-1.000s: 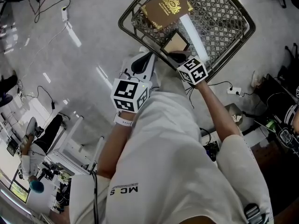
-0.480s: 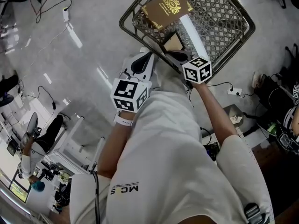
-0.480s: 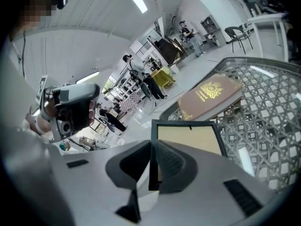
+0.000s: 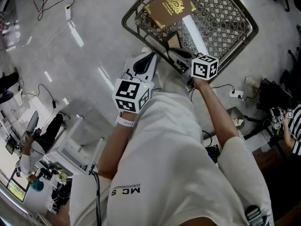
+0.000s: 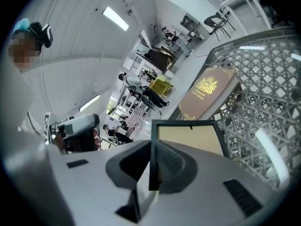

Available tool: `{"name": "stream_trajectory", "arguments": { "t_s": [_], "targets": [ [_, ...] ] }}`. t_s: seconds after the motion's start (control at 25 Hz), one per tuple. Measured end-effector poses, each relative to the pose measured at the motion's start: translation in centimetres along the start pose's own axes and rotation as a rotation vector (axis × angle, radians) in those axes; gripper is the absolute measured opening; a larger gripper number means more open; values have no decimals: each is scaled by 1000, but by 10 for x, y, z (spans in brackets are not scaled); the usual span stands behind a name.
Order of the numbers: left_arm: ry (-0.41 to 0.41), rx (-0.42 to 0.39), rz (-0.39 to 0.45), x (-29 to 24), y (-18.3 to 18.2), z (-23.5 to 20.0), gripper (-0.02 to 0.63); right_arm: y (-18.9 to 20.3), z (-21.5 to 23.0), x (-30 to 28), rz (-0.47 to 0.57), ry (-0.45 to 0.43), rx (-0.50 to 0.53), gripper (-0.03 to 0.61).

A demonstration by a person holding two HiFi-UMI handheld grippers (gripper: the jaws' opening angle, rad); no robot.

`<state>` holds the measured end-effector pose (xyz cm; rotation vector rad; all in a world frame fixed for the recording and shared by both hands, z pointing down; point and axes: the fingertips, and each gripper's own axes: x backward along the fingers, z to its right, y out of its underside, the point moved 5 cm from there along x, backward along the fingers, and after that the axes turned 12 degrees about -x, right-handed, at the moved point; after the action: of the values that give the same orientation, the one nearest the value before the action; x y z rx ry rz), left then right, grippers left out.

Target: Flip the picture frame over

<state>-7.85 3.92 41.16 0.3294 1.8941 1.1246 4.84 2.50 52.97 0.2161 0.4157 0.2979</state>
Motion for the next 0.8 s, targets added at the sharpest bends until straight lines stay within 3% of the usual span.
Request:
{"name": "stream_trajectory", "arguments": {
  "t_s": [0.36,0.6,0.8],
  "targets": [
    [6,0,-5,-1,1,1,25,-9,5,-1,69,-104,-174,54],
    [5,-1,-17,0,3,0,25,-14,11,-5,94,-135,-240,54],
    [-4,3,-19,2,4,-2,25,-16,11,-14,103,-210,-317,54]
  ]
}}
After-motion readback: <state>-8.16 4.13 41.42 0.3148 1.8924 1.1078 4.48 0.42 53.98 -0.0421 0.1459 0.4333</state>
